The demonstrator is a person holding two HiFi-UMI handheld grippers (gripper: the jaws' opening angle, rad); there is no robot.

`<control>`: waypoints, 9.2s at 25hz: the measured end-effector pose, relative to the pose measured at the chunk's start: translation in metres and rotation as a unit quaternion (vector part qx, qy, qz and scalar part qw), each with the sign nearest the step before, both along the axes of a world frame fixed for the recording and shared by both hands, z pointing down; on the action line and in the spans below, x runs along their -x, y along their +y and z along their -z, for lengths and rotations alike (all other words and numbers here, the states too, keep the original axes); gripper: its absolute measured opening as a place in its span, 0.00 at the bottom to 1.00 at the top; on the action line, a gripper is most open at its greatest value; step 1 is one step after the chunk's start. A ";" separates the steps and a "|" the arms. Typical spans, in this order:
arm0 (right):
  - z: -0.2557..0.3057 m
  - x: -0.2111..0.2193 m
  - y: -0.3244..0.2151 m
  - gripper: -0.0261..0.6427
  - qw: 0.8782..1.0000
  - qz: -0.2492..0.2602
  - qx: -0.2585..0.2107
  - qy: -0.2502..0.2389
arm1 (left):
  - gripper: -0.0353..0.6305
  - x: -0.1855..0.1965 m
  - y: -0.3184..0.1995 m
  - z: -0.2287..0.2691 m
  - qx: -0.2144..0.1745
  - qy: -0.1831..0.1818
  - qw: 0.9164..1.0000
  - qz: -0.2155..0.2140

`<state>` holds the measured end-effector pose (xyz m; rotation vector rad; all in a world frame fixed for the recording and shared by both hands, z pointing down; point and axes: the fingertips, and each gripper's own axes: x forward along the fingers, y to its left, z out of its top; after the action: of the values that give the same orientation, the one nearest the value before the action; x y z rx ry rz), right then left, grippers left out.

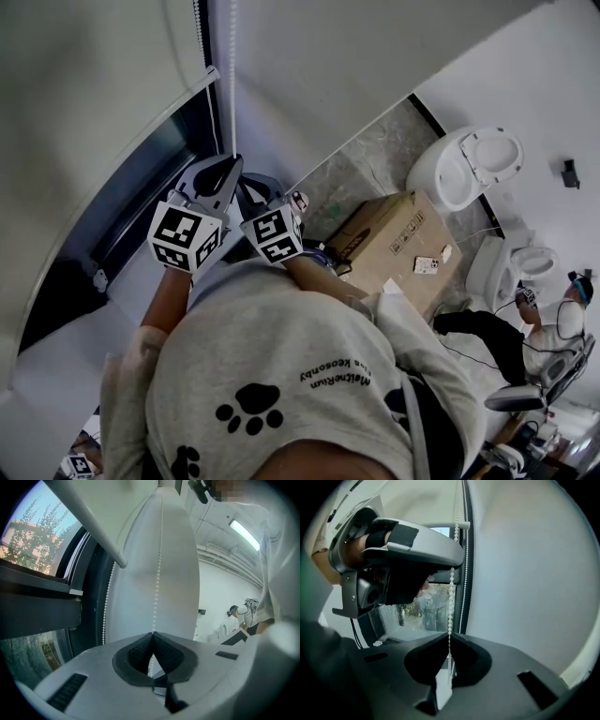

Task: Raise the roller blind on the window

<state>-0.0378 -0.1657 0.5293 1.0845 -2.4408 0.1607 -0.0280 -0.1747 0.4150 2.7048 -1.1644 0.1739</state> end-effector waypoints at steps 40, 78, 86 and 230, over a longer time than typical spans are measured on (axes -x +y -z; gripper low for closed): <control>0.306 0.007 -0.015 0.06 0.960 0.027 -0.200 -0.194 | 0.06 0.000 0.001 -0.003 -0.015 0.001 1.000 0.000; 0.140 0.013 -0.007 0.06 0.983 0.019 -0.130 -0.130 | 0.07 0.016 0.027 -0.166 0.065 -0.061 0.996 0.029; 0.136 0.004 -0.013 0.06 0.982 0.005 -0.131 -0.138 | 0.07 0.009 0.037 -0.132 0.019 -0.020 1.000 0.005; 0.306 0.012 -0.020 0.16 0.963 0.036 -0.187 -0.193 | 0.06 0.013 -0.007 0.013 0.007 0.007 0.999 0.041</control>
<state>-0.0498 -0.1852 0.2237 1.2093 -2.9411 -0.1351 -0.0411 -0.1822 0.4025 2.6352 -1.2624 0.1500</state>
